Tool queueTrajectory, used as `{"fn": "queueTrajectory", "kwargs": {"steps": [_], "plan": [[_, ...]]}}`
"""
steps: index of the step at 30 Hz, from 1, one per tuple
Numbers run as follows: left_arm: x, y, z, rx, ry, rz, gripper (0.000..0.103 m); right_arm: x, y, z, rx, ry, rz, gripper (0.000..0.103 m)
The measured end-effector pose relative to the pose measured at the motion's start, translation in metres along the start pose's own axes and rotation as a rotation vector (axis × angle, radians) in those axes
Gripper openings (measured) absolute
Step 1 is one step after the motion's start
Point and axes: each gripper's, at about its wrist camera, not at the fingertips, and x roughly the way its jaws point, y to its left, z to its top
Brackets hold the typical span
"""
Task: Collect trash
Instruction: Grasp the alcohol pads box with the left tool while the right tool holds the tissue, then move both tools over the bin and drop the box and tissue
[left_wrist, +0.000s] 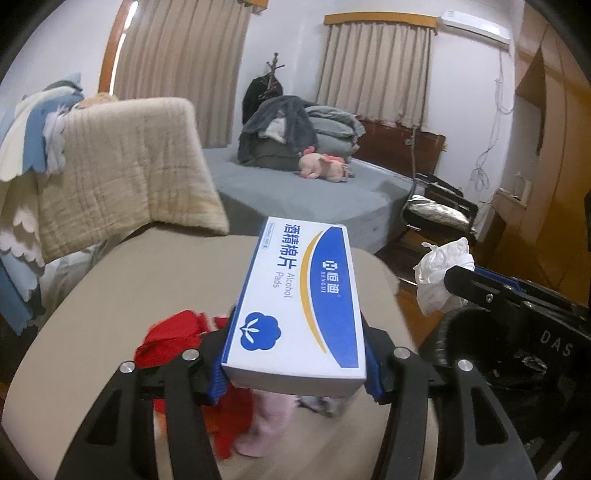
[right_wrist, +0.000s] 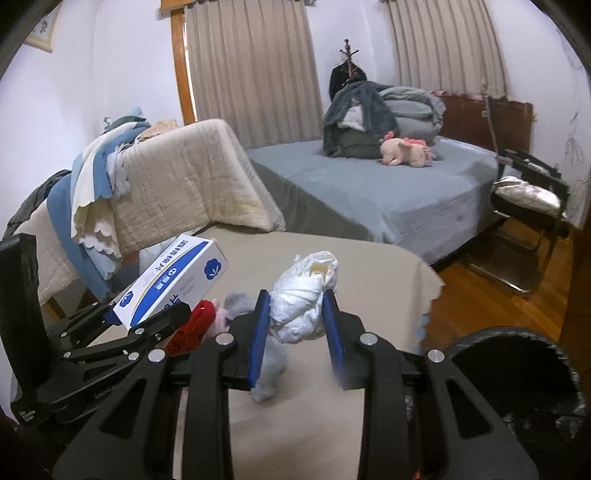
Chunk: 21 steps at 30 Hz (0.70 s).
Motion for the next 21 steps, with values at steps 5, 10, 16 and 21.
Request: {"fn": "queueTrajectory", "kwargs": {"steps": [5,10,16,21], "plan": [[-0.008,-0.029,0.006,0.017,-0.015,-0.047,0.056,-0.032,-0.020,0.002,0.014,-0.018,-0.062,0.028],[-0.009,-0.058,0.007,0.039,-0.017,-0.097,0.056,-0.061,-0.044,-0.003,0.034,-0.035,-0.118,0.028],[-0.006,-0.103,0.005,0.087,-0.010,-0.168,0.056,-0.088,-0.077,-0.015,0.071,-0.045,-0.180,0.028],[0.001,-0.138,0.001,0.128,0.006,-0.231,0.056,-0.107,-0.103,-0.029,0.101,-0.046,-0.234,0.028]]}}
